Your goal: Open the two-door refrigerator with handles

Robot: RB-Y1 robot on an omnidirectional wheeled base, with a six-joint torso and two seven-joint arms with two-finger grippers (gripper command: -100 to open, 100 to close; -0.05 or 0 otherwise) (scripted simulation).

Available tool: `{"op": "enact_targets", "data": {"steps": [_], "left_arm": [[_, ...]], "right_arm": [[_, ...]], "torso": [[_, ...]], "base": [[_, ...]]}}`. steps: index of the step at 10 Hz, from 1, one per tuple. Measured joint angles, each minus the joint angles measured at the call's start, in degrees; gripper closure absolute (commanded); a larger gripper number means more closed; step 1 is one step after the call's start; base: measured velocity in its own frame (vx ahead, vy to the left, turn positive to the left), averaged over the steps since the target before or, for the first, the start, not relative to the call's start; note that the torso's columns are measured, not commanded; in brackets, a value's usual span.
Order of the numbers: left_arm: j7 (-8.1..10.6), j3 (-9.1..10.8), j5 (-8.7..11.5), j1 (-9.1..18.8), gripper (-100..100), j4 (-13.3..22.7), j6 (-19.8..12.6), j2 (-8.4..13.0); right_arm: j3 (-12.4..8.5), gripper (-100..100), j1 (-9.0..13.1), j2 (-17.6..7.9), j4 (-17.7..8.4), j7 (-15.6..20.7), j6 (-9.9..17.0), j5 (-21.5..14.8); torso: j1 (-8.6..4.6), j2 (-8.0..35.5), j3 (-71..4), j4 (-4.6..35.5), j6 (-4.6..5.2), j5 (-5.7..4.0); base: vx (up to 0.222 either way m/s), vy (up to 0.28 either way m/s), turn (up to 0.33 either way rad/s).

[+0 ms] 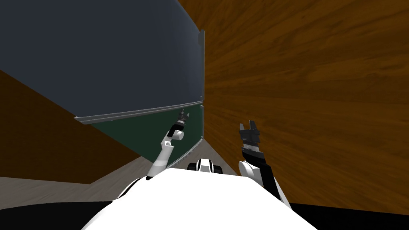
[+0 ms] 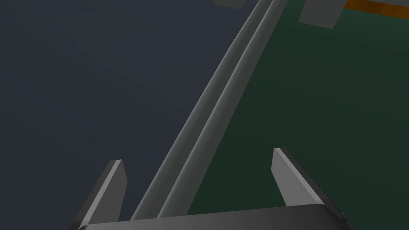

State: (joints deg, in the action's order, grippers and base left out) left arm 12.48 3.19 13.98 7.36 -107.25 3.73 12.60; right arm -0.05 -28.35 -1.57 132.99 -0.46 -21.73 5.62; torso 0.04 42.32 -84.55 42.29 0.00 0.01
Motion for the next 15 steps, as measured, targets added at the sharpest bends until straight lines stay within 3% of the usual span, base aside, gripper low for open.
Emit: {"op": "enact_targets", "data": {"steps": [5, 7, 15], "left_arm": [[1.88, 1.17, 2.78, 8.08, -100, 6.24, -4.93, 1.09], [2.23, 1.5, 3.14, 10.71, -100, 7.11, -6.62, 0.98], [4.01, 3.43, 6.03, 23.84, -100, 17.13, -14.27, 0.89]], "right_arm": [[0.0, 0, 0.0, 0.0, 0.0, 0.0, 0.0, 0.0], [0.0, 0, 0.0, 0.0, 0.0, 0.0, 0.0, 0.0], [0.0, 0, 0.0, 0.0, 0.0, 0.0, 0.0, 0.0]], "torso": [[-0.07, -0.06, -0.03, -0.02, -0.01, -0.01], [0.03, 0.02, 0.01, 0.0, 0.0, 0.01], [-0.01, -0.01, 0.0, 0.0, 0.0, 0.0]], "base": [[0.024, -0.036, 0.029], [0.011, -0.023, 0.016], [0.025, -0.037, 0.035]]}}
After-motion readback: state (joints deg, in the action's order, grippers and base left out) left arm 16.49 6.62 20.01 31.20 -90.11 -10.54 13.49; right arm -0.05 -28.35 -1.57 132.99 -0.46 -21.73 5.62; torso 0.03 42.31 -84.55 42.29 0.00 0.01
